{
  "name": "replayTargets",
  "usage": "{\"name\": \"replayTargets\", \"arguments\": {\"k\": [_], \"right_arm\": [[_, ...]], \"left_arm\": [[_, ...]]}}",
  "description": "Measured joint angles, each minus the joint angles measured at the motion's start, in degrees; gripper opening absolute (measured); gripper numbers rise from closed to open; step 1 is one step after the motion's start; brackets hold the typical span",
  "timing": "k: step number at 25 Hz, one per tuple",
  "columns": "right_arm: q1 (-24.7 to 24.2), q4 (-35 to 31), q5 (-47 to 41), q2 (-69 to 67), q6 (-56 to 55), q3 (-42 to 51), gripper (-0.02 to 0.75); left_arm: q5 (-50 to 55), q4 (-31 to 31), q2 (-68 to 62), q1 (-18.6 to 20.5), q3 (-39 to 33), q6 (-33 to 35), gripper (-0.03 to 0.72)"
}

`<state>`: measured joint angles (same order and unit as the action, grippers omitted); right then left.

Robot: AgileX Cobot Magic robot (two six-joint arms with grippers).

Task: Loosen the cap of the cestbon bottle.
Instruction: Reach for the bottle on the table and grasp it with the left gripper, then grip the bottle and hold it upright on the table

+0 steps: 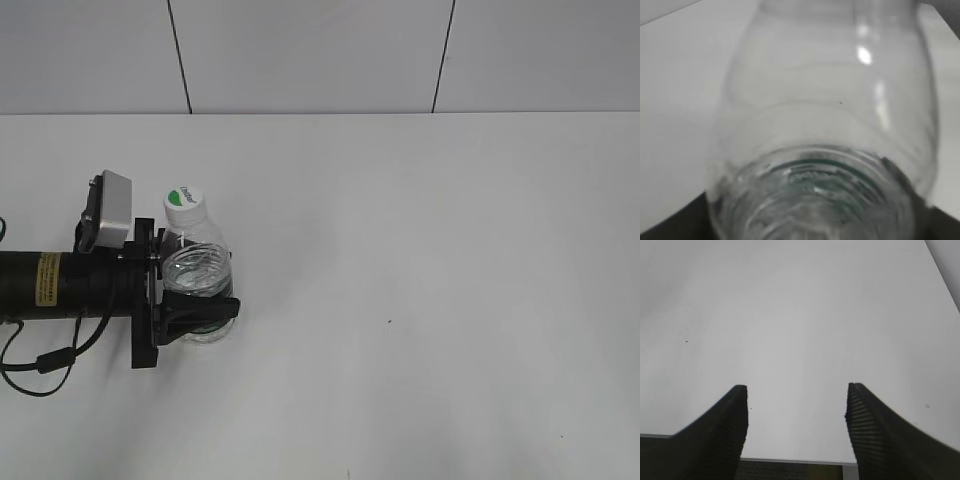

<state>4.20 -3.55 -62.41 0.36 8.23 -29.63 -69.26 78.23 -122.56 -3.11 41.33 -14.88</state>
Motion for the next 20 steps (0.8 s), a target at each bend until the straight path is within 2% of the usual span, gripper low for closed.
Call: {"name": "replayTargets", "arguments": {"k": [2, 16, 20], "right_arm": [[0.0, 0.0, 0.0, 0.0, 0.0, 0.0, 0.473], [0.0, 0.0, 0.0, 0.0, 0.0, 0.0, 0.473], [0.0, 0.0, 0.0, 0.0, 0.0, 0.0, 0.473]], "left_arm": [[0.0, -0.06, 0.0, 0.0, 0.0, -0.05, 0.407], [0.0, 0.0, 0.0, -0.05, 0.0, -0.05, 0.407], [0.0, -0.97, 0.0, -0.05, 0.0, -2.4, 0.407]]}}
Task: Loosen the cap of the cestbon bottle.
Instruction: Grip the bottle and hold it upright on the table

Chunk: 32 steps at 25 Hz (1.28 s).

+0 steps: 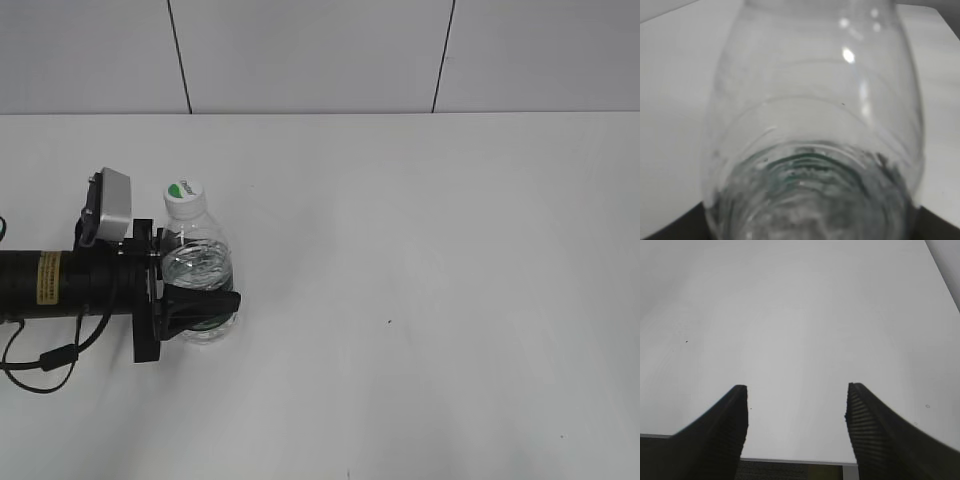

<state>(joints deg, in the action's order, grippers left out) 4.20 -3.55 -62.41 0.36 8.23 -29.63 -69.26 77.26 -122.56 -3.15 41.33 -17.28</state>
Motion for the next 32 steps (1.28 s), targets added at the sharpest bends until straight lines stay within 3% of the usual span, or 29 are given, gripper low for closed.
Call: {"name": "replayTargets", "arguments": {"k": [8, 17, 24, 32], "right_arm": [[0.0, 0.0, 0.0, 0.0, 0.0, 0.0, 0.473], [0.0, 0.0, 0.0, 0.0, 0.0, 0.0, 0.473], [0.0, 0.0, 0.0, 0.0, 0.0, 0.0, 0.473], [0.0, 0.0, 0.05, 0.0, 0.0, 0.0, 0.473]], "left_arm": [[0.49, -2.24, 0.05, -1.75, 0.0, -0.46, 0.407], [1.98, -11.09, 0.73, -11.22, 0.37, -0.53, 0.407], [2.29, -13.97, 0.73, -19.07, 5.74, -0.66, 0.407], [7.35, -18.75, 0.21, -24.14, 10.17, -0.66, 0.407]]}}
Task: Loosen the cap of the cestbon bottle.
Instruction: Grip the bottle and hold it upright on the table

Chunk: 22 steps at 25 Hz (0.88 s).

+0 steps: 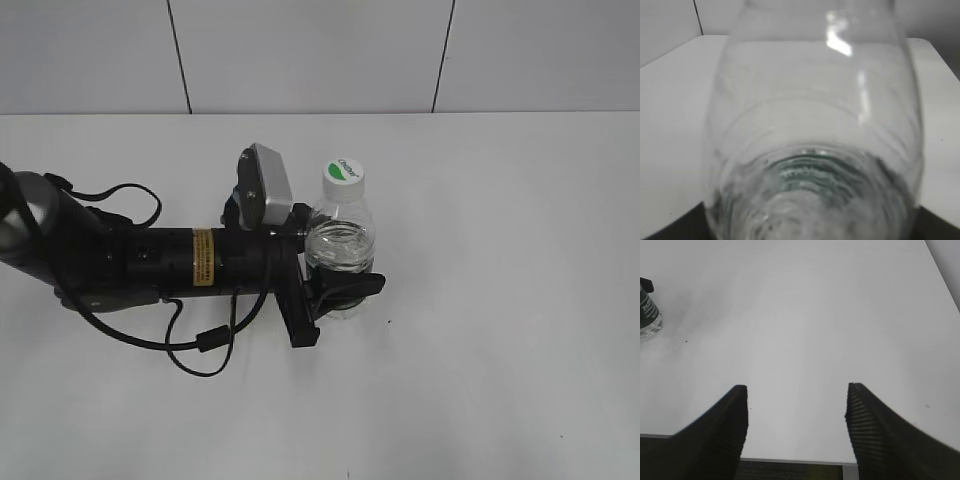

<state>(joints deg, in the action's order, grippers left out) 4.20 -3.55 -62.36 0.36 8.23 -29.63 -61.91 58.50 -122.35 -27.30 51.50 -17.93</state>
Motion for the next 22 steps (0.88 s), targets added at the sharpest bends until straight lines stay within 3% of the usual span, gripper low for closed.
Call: {"name": "replayTargets", "arguments": {"k": [22], "right_arm": [[0.0, 0.0, 0.0, 0.0, 0.0, 0.0, 0.473]], "left_arm": [[0.06, -2.8, -5.03, -0.4, 0.7, 0.05, 0.407]]}}
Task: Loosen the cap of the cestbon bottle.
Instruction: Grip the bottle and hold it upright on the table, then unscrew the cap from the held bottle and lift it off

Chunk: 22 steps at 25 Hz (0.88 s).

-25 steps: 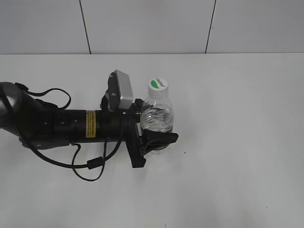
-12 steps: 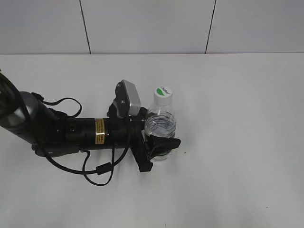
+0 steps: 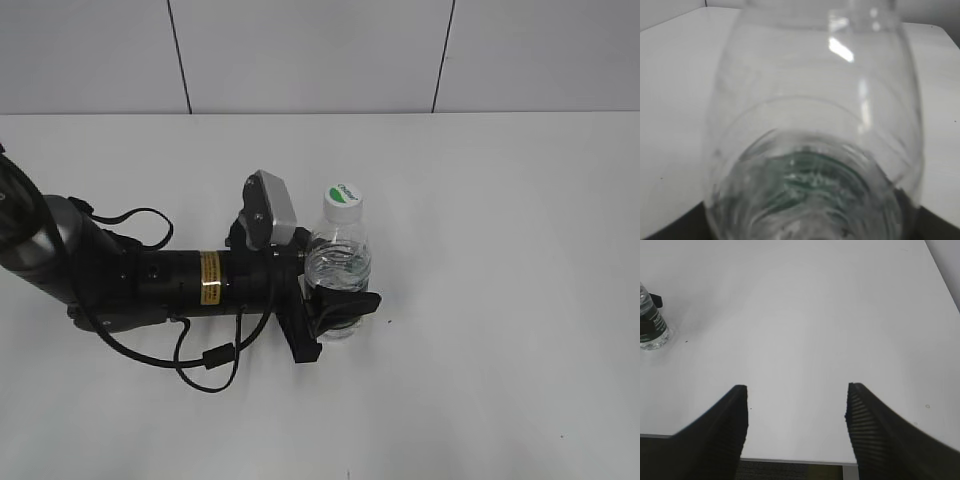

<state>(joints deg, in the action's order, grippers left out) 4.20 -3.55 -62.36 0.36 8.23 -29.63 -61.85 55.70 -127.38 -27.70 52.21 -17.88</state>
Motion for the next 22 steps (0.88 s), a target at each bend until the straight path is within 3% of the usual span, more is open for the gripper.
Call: {"name": "replayTargets", "arguments": {"k": [22], "right_arm": [[0.0, -0.58, 0.9, 0.0, -0.51, -0.47, 0.473]], "left_arm": [[0.0, 0.0, 0.0, 0.0, 0.0, 0.11, 0.407]]}}
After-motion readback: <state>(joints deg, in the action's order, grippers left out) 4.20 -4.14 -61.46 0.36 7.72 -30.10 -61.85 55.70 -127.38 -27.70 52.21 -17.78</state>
